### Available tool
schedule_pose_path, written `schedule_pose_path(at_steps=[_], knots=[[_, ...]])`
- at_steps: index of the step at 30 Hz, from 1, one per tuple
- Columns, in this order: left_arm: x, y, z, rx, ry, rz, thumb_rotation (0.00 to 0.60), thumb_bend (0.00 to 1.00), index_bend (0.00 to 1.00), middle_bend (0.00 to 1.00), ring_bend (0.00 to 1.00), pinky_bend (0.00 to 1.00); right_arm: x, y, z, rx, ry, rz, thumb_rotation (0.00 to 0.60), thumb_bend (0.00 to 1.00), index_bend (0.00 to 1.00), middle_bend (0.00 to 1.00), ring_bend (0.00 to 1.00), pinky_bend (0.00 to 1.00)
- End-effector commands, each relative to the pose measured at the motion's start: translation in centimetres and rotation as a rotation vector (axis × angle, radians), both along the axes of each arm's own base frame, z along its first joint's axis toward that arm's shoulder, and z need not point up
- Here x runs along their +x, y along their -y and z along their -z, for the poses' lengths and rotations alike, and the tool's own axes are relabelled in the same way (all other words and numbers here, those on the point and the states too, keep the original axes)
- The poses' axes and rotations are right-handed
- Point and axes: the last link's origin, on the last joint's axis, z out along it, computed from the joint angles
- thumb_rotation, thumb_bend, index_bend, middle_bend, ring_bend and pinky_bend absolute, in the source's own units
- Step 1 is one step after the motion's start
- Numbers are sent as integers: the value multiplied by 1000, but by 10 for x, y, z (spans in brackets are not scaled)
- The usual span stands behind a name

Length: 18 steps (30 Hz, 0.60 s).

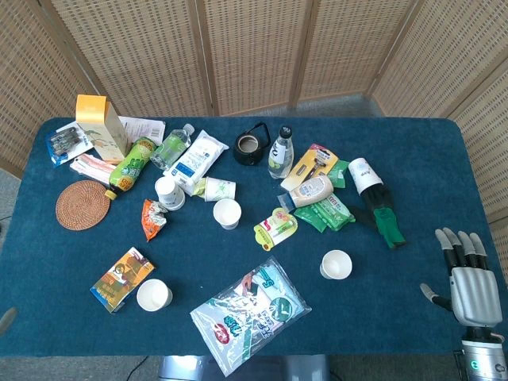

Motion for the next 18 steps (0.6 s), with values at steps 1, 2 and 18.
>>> schedule_pose_path(at_steps=[1,2,18], knots=[[0,0,1,-2,-1,0,600,357,0,0,0,0,0,0,0,1,1,1,600,61,8,0,0,0],[0,0,1,-2,-1,0,600,357,0,0,0,0,0,0,0,2,2,3,600,61,7,0,0,0],[0,1,2,-13,-39,1,600,352,0,0,0,0,-1,-1,15,105,55,26,600,2,0,0,0,0]])
